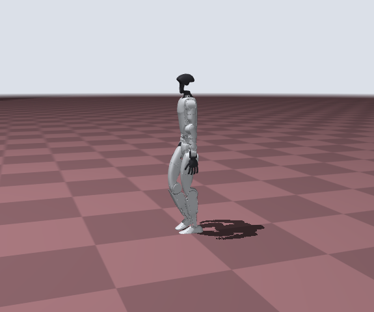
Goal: Upper body actions
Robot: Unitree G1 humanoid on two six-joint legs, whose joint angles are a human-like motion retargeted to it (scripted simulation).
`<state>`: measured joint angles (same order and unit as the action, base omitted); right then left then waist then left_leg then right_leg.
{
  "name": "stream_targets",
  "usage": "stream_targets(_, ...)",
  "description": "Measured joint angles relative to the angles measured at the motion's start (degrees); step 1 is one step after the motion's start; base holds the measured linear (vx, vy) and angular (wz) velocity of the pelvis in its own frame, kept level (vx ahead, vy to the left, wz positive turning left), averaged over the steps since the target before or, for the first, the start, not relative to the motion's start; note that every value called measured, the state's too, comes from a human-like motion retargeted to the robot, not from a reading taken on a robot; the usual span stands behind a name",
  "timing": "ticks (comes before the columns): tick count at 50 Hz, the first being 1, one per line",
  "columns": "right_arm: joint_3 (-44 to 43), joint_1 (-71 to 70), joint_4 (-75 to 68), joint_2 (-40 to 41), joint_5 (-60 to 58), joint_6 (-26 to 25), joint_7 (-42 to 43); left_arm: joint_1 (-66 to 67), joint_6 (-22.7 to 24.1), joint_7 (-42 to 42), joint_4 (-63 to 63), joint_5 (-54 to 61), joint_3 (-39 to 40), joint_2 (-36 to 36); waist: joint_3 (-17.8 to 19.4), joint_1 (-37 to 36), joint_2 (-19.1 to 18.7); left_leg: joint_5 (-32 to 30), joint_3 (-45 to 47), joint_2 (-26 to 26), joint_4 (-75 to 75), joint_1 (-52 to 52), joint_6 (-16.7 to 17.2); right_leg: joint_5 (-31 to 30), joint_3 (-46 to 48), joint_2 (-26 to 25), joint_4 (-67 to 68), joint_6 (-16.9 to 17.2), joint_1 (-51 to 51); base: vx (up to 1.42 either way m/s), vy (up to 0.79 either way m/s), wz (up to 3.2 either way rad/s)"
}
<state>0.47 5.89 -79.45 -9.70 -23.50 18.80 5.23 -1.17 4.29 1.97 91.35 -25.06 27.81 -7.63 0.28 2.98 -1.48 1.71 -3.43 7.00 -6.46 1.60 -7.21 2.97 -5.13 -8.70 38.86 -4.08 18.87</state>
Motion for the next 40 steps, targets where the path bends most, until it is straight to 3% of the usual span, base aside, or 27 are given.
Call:
stream_targets(7,0.73,-1.61,2.59,0.34,-0.69,0.17,-1.03,0.62,-0.31,-0.26,0.47,-0.01,0.19,-0.17,1.24,1.64,5.68,0.42,-2.54,7.52,-0.23,-5.35,-1.74,-7.85,-1.00,5.16,-26.18,17.66,-0.37,0.04,-0.45,0.95)
stream_targets(12,1.29,-3.65,3.67,1.08,-1.85,-0.32,-1.09,0.04,-1.22,-0.91,2.36,0.01,0.67,-1.31,2.07,0.01,8.10,2.52,-3.66,7.18,-1.83,-10.51,1.56,-9.78,4.01,1.43,-36.93,19.08,-1.99,0.08,-0.76,0.30)
stream_targets(17,3.01,-2.60,3.78,1.33,-6.50,-1.50,-0.17,2.52,-1.72,-1.78,3.30,0.01,2.14,-0.16,-2.20,1.93,6.93,-2.31,-4.29,9.37,-3.36,-12.22,1.56,-14.66,5.50,6.08,-37.43,18.93,-4.14,0.09,-0.12,0.74)
stream_targets(20,3.88,-2.75,3.41,1.38,-10.76,-3.34,0.46,3.27,-2.22,-1.35,4.06,0.95,3.09,1.21,-4.35,2.68,4.81,-11.64,-1.16,7.44,-9.64,-9.25,8.74,-12.51,4.78,7.36,-35.96,17.52,-4.74,0.05,-0.36,0.65)
stream_targets(22,4.48,-2.83,4.50,1.37,-11.61,-3.88,1.05,2.48,-2.03,-0.98,3.76,1.86,2.56,1.98,-4.37,4.08,5.03,-16.45,0.71,7.05,-16.47,-6.04,18.61,-11.13,8.75,9.23,-35.86,15.76,-6.36,-0.10,-0.46,1.18)
stream_targets(23,4.94,-2.89,5.11,1.20,-11.50,-3.54,1.60,1.86,-1.73,-1.34,3.18,2.20,1.72,2.11,-4.36,5.11,5.53,-18.30,3.15,7.48,-19.40,-4.68,21.31,-10.36,9.20,10.94,-35.59,15.56,-6.81,-0.12,-0.34,1.31)
stream_targets(24,5.47,-2.97,5.45,1.23,-11.24,-3.00,2.12,1.24,-1.67,-2.01,2.26,1.87,0.87,2.00,-4.03,5.36,6.31,-17.76,4.90,7.18,-23.57,-2.90,21.53,-9.64,9.96,12.01,-35.48,14.92,-7.75,-0.10,-0.41,1.09)
stream_targets(25,6.03,-3.06,5.65,1.38,-10.90,-2.36,2.64,0.64,-1.74,-2.83,1.16,1.20,0.02,1.76,-3.55,5.22,7.23,-16.03,6.29,6.51,-28.36,-0.90,20.52,-8.94,10.87,12.76,-35.44,14.07,-8.93,-0.05,-0.66,0.69)
stream_targets(28,6.11,-3.86,5.06,1.70,-10.76,-2.81,1.97,-0.93,-2.30,-4.08,-3.49,-1.93,-2.17,2.23,-1.95,2.68,10.07,-6.90,15.57,4.42,-34.83,4.40,8.74,-7.82,12.34,15.04,-35.94,12.11,-12.02,-0.05,-0.63,0.39)
stream_targets(30,6.03,-4.69,4.89,1.89,-10.64,-3.73,0.75,-2.05,-1.43,-4.02,-6.29,-1.89,-3.19,2.66,-0.93,0.80,10.63,-2.56,19.57,3.49,-32.52,6.76,3.63,-7.14,13.22,15.23,-36.19,11.10,-13.23,-0.14,-0.46,0.25)
stream_targets(32,5.75,-5.06,5.33,1.86,-10.36,-4.11,0.03,-2.87,-0.22,-4.14,-8.65,-0.76,-3.95,3.34,-0.30,-0.34,9.51,-0.75,19.04,3.89,-25.34,8.28,3.30,-6.34,14.67,13.90,-36.55,10.17,-14.20,-0.12,-0.44,0.36)
stream_targets(36,4.89,-5.27,5.17,1.07,-9.65,-3.70,0.26,-3.34,1.12,-4.53,-10.99,1.02,-5.46,4.88,0.28,-3.39,5.30,0.90,13.81,3.68,-9.94,8.85,6.45,-3.69,16.65,9.34,-36.84,7.69,-16.98,0.09,-0.32,0.18)
stream_targets(37,4.75,-5.34,4.67,0.82,-9.72,-3.89,0.46,-3.36,1.22,-4.39,-10.76,1.20,-5.72,5.06,0.39,-4.09,4.62,0.43,13.08,3.61,-7.32,8.39,5.75,-2.82,16.75,8.65,-36.63,6.97,-17.92,0.25,-0.20,-0.01)
stream_targets(38,4.58,-5.47,3.95,0.60,-9.96,-4.27,0.63,-3.40,1.22,-4.21,-10.16,1.17,-5.87,5.13,0.46,-4.59,4.33,-1.39,12.65,3.92,-5.60,7.83,2.80,-1.81,16.82,8.56,-36.17,6.28,-18.90,0.25,-0.17,0.16)
stream_targets(40,4.08,-5.68,2.13,0.43,-10.70,-5.15,1.11,-3.20,1.00,-3.91,-8.42,0.44,-5.69,4.93,-0.38,-4.00,3.63,1.22,12.25,4.13,-4.98,6.29,0.38,0.88,18.26,8.82,-33.82,4.37,-19.88,0.29,-0.21,0.51)
